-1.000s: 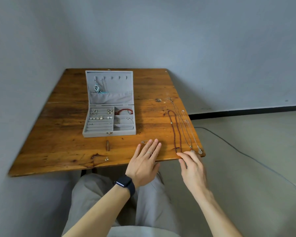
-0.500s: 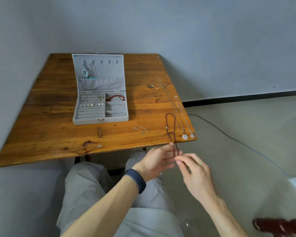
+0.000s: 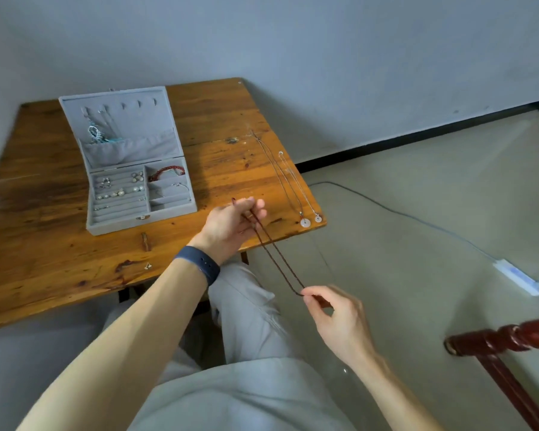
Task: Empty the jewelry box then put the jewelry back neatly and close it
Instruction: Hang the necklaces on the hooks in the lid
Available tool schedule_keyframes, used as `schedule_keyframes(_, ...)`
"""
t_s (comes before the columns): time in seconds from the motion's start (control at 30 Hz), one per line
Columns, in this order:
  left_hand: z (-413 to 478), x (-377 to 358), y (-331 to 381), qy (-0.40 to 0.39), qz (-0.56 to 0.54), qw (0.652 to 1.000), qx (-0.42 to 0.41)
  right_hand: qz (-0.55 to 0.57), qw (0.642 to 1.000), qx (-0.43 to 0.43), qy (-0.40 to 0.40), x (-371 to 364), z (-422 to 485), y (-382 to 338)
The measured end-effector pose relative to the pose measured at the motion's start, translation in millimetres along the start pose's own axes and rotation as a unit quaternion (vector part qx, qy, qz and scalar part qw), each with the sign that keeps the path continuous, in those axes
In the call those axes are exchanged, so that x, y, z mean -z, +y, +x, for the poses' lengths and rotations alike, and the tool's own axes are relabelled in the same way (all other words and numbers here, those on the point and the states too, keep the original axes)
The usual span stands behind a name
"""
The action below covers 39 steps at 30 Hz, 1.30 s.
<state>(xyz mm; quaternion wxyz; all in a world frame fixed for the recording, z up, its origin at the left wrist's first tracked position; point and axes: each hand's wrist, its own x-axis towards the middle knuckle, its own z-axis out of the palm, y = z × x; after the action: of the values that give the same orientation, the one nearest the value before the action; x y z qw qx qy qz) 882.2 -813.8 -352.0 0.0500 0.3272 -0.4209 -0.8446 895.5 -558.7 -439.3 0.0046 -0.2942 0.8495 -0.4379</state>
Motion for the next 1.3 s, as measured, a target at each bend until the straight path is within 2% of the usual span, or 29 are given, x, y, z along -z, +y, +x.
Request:
schedule_keyframes(0.1, 0.4, 15.5, 30.9, 0.008, 0.046, 0.998, -0.039, 0.011, 1.0, -0.024, 0.008, -7.3, -0.9, 0.9)
schedule_keyframes(0.17, -1.8, 26.4, 50.2, 0.02, 0.152, 0.985, -0.079, 0.026, 0.999, -0.046, 0.006, -12.7, 3.4, -2.8)
schedule_keyframes(0.23, -4.7, 36.3, 68.1, 0.044, 0.299, 0.945, -0.125, 0.072, 0.994, -0.084, 0.0, -18.6, 12.1, -10.2)
schedule_keyframes(0.3, -8.0, 44.4, 87.1, 0.082, 0.395, 0.899, -0.173, 0.134, 0.984, -0.12, 0.001, -26.8, 25.8, -21.3)
schedule_keyframes(0.33, -10.8, 47.4, 97.1, 0.105, 0.439, 0.87, -0.201, 0.164, 0.977, -0.135, 0.009, -31.5, 33.9, -27.2)
schedule_keyframes(0.4, -18.7, 51.8, 117.5, 0.129, 0.543, 0.79, -0.254, 0.224, 0.96, -0.163, 0.03, -40.2, 51.5, -39.0)
schedule_keyframes(0.5, -31.7, 62.7, 145.2, 0.123, 0.659, 0.682, -0.292, 0.283, 0.938, -0.193, 0.048, -48.5, 78.1, -50.8)
schedule_keyframes(0.53, -35.6, 69.2, 154.7, 0.127, 0.696, 0.636, -0.307, 0.292, 0.935, -0.198, 0.041, -50.9, 86.8, -53.2)
schedule_keyframes(0.6, -41.9, 85.9, 174.5, 0.141, 0.757, 0.541, -0.338, 0.293, 0.938, -0.184, 0.012, -57.2, 104.1, -56.9)
schedule_keyframes(0.67, -48.9, 103.5, 194.1, 0.163, 0.783, 0.492, -0.345, 0.26, 0.953, -0.154, -0.017, -66.3, 122.1, -59.3)
schedule_keyframes(0.7, -51.5, 112.1, 203.3, 0.174, 0.782, 0.491, -0.343, 0.235, 0.961, -0.141, -0.028, -70.1, 131.9, -61.5)
schedule_keyframes(0.73, -54.8, 119.2, 211.9, 0.185, 0.769, 0.51, -0.338, 0.213, 0.967, -0.131, -0.037, -74.2, 142.7, -64.2)
schedule_keyframes(0.83, -62.7, 132.1, 232.2, 0.198, 0.697, 0.62, -0.302, 0.156, 0.981, -0.097, -0.059, -86.5, 178.1, -75.2)
schedule_keyframes(0.97, -64.7, 144.9, 253.4, 0.2, 0.618, 0.701, -0.293, 0.086, 0.993, -0.041, -0.067, -112.6, 229.9, -99.3)
schedule_keyframes(1.1, -63.3, 149.5, 280.9, 0.202, 0.565, 0.741, -0.303, 0.026, 0.998, 0.036, -0.055, -142.5, 284.1, -133.0)
schedule_keyframes(1.3, -50.8, 148.9, 327.7, 0.217, 0.519, 0.749, -0.349, -0.052, 0.984, 0.146, -0.086, -190.3, 354.7, -185.2)
